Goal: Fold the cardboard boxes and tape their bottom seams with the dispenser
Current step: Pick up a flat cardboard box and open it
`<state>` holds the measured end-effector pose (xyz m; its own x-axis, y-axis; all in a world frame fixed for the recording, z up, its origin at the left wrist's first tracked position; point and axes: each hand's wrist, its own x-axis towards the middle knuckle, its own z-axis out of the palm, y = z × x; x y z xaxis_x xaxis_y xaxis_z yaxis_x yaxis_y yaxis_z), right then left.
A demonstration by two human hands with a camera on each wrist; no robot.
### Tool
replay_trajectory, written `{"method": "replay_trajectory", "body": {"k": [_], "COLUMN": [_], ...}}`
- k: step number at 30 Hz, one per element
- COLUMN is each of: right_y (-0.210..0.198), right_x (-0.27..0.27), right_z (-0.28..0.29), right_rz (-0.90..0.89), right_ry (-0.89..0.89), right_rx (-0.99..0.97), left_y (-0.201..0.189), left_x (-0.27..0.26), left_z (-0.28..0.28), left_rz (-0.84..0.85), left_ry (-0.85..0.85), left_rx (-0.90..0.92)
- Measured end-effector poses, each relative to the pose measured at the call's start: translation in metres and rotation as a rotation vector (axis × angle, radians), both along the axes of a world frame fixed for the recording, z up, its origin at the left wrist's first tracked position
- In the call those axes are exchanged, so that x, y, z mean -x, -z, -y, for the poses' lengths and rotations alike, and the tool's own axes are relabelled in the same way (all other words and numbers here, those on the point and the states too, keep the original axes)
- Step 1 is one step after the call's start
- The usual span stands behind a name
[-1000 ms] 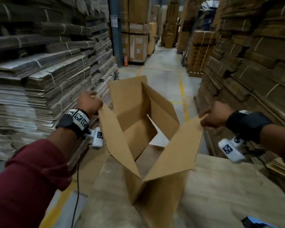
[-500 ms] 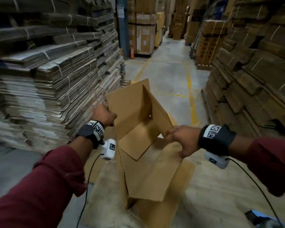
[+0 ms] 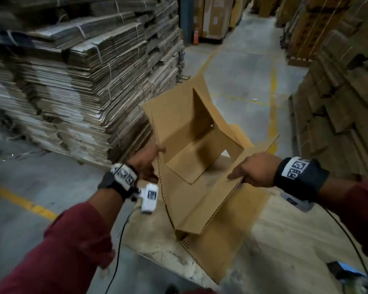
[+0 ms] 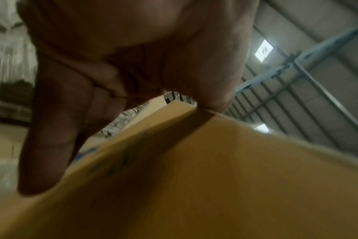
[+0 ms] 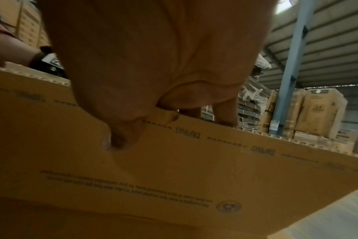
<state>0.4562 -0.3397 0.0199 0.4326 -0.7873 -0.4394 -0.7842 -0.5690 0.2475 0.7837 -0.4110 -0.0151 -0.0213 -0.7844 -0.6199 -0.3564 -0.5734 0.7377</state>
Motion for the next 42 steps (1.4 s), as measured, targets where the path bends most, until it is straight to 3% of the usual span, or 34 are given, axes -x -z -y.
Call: {"method": "replay_trajectory", "body": {"k": [2,5,8,10,14,17,21,25,28,30,32,35,39,42], "right_y": [0.005,0.0,-0.023,-0.038,-0.051,-0.046,-0.031,-0.011,0.002,0.007,0.01,0.007,0.012,0.033], "right_x": [-0.001,-0.001,0.004,0.011,0.011,0.001,-0.001,0.023,0.034,0.036,0.038,0.036,0.028,0.027], "right_z": [-0.007,-0.018,-0.027,-0.035,-0.051,-0.063,-0.073,-0.067,-0.055,-0.046,-0.031,-0.004,0.031,0.049], "right_rz": [-0.023,-0.015,0.069,0.11,0.161,0.247,0.369,0.293,0.254,0.355,0.419,0.405,0.332,0.295], "right_ry": [-0.038,-0.002,0.079,0.147,0.163,0.134,0.176,0.256,0.367,0.471,0.514,0.559,0.615,0.586], "right_rx": [0.026,0.031,0.014,-0.028,-0.135,-0.223,-0.255,-0.169,-0.27,-0.364,-0.353,-0.32,-0.3,-0.087], "left_y": [0.002,-0.001,-0.044,-0.076,-0.113,-0.09,-0.024,0.014,0.032,0.041,0.04,0.035,0.045,0.044], "left_x": [0.001,-0.008,-0.023,-0.026,0.001,0.027,0.04,0.05,0.052,0.045,0.027,-0.01,-0.048,-0.046], "left_z": [-0.024,-0.014,0.03,0.053,0.059,0.045,0.034,0.015,0.004,0.003,0.004,0.01,0.017,0.009], "left_rz": [-0.01,0.12,0.379,0.454,0.521,0.517,0.359,0.273,0.278,0.306,0.29,0.185,-0.047,-0.094], "left_ry": [0.045,0.004,-0.061,-0.062,0.147,0.292,0.444,0.52,0.686,0.753,0.729,0.54,0.243,0.136], "left_rx": [0.011,0.238,0.454,0.524,0.549,0.475,0.26,0.32,0.278,0.21,0.073,-0.066,-0.054,-0.001]}}
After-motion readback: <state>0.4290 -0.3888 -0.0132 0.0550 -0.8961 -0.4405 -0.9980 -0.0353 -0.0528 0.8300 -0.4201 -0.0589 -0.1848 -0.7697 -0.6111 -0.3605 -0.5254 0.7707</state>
